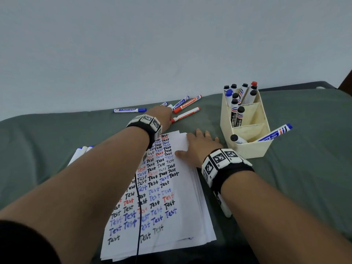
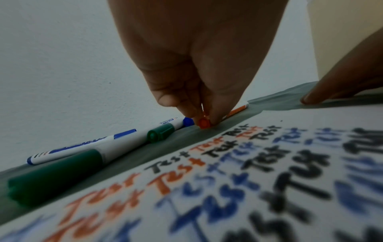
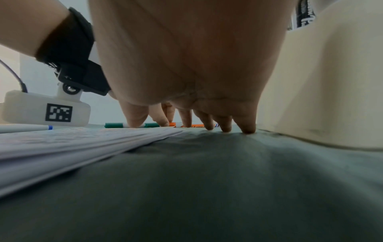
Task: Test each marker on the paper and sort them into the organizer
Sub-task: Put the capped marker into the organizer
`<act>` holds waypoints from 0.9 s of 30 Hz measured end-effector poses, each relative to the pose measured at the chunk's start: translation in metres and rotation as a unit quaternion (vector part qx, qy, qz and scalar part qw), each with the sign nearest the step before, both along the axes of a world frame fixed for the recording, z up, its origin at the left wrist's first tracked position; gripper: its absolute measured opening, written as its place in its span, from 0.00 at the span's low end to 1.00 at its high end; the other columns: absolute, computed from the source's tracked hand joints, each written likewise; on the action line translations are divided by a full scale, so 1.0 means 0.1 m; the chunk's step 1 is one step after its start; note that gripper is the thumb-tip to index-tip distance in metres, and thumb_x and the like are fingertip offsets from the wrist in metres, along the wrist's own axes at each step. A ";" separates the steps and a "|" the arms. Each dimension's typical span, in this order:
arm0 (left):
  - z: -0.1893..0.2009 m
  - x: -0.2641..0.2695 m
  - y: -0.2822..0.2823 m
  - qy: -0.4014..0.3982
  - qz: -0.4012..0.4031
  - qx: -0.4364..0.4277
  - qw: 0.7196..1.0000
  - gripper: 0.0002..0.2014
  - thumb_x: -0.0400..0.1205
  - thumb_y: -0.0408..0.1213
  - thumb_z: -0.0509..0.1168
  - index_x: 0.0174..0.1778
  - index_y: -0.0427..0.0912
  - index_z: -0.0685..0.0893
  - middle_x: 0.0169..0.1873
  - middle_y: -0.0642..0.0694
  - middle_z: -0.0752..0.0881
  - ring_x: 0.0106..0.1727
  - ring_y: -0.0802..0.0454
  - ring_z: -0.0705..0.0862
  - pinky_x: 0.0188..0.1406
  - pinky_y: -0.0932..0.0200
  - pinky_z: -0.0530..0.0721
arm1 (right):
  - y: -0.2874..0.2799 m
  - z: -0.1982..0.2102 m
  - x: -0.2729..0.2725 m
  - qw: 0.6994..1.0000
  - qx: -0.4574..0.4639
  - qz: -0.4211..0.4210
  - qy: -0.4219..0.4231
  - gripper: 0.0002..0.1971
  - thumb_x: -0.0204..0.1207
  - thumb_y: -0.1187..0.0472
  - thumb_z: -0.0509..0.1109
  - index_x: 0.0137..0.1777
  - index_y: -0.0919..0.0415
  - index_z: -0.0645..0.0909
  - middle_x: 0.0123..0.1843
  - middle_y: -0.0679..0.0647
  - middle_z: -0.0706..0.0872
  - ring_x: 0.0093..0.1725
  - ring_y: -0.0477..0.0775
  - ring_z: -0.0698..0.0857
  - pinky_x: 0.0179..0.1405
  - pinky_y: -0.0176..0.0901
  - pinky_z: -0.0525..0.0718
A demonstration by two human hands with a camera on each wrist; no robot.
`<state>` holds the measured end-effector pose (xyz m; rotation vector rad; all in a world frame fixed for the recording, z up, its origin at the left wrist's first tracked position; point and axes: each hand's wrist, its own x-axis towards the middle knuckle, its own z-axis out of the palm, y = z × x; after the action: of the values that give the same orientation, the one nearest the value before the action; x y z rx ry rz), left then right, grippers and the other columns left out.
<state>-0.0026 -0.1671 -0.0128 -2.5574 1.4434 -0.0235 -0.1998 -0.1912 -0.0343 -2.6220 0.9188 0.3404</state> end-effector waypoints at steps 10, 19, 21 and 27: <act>0.11 -0.12 0.49 0.069 -0.024 -0.087 0.993 0.10 0.85 0.37 0.63 0.57 0.43 0.87 0.51 0.44 0.86 0.52 0.46 0.83 0.54 0.53 0.81 | -0.01 0.05 -0.02 0.993 -0.037 -0.011 -0.109 0.32 0.85 0.41 0.61 0.83 0.55 0.59 0.88 0.59 0.57 0.86 0.68 0.58 0.79 0.72 0.66; 0.22 -0.36 1.06 0.096 -0.128 -0.172 0.972 0.07 0.79 0.37 0.68 0.49 0.50 0.89 0.38 0.55 0.82 0.38 0.57 0.78 0.35 0.63 0.73 | -0.02 0.12 -0.03 0.982 -0.115 0.030 -0.145 0.20 0.88 0.49 0.57 0.78 0.48 0.70 0.87 0.54 0.62 0.87 0.68 0.58 0.79 0.82 0.56; 0.21 -0.43 1.14 0.100 -0.124 -0.194 0.968 0.05 0.78 0.37 0.69 0.47 0.50 0.85 0.39 0.56 0.80 0.38 0.60 0.76 0.36 0.66 0.70 | 0.01 0.17 -0.04 0.978 -0.108 0.036 -0.174 0.10 0.88 0.52 0.59 0.63 0.48 0.79 0.67 0.52 0.81 0.72 0.64 0.76 0.77 0.78 0.65; 0.17 -0.66 1.27 0.136 -0.091 -0.192 0.968 0.10 0.87 0.45 0.62 0.61 0.47 0.79 0.45 0.54 0.82 0.41 0.55 0.79 0.40 0.56 0.75 | 0.06 0.27 -0.07 0.966 -0.075 0.080 -0.233 0.07 0.87 0.55 0.65 0.55 0.52 0.84 0.46 0.49 0.82 0.53 0.59 0.78 0.51 0.52 0.79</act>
<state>-0.0682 -0.0404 0.0037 -2.8044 1.9425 0.0240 -0.2069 -0.1850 -0.0072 -2.7362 0.5939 -0.3145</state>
